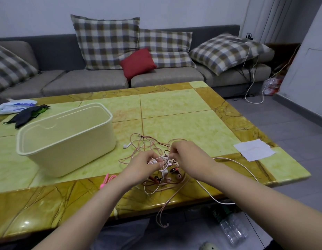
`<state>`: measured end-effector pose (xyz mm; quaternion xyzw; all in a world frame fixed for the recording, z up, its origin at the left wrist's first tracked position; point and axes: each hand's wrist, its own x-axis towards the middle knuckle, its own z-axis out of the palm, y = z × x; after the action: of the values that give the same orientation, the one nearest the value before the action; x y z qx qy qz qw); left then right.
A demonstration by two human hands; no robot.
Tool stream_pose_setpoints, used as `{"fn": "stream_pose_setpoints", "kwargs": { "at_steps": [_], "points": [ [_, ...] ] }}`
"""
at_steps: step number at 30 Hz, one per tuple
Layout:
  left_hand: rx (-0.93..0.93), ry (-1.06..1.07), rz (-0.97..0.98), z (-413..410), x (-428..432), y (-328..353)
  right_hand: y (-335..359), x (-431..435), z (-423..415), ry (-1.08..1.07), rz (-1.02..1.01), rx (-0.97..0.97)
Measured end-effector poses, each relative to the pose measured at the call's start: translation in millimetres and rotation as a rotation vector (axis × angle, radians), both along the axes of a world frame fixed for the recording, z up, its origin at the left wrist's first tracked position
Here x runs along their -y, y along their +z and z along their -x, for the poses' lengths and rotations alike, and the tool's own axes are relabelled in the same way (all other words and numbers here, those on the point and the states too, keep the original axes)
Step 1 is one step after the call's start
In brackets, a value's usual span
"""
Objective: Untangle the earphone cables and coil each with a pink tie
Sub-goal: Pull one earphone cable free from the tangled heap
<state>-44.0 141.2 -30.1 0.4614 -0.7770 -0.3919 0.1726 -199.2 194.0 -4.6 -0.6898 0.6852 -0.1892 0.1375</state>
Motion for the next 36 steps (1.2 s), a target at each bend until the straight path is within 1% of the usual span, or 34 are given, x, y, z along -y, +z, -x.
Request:
{"fn": "stream_pose_setpoints", "kwargs": {
  "at_steps": [5, 9, 13, 16, 18, 22, 25, 27, 29, 32, 36],
  "points": [
    [-0.018, 0.027, -0.032, 1, -3, -1, 9, 2, 5, -0.037, 0.047, 0.205],
    [-0.118, -0.088, -0.098, 5, -9, 8, 13, -1, 3, -0.062, 0.086, 0.399],
    [-0.159, -0.129, -0.131, 9, -14, 11, 13, -5, 0, -0.094, 0.112, 0.474],
    [-0.210, -0.146, -0.168, 13, -18, 10, 12, -5, 2, -0.127, 0.090, 0.550],
    [-0.223, -0.124, -0.190, 14, -19, 9, 12, -6, 1, -0.106, 0.068, 0.559],
    [-0.172, -0.102, -0.152, 13, -16, 5, 14, -8, -2, -0.088, 0.094, 0.563],
    [-0.164, -0.063, -0.140, 11, -13, 1, 17, -6, 0, -0.126, 0.157, 0.560],
    [-0.173, -0.051, -0.095, 10, -14, 2, 15, -4, 4, -0.168, 0.171, 0.543],
    [-0.182, -0.036, -0.061, 8, -12, 4, 10, -1, 10, -0.228, 0.162, 0.521],
    [-0.234, -0.008, -0.072, 5, -11, 9, 2, 2, 21, -0.308, 0.120, 0.488],
    [-0.246, -0.019, -0.062, 2, -12, 17, -3, 4, 25, -0.325, 0.079, 0.418]
  ]
}}
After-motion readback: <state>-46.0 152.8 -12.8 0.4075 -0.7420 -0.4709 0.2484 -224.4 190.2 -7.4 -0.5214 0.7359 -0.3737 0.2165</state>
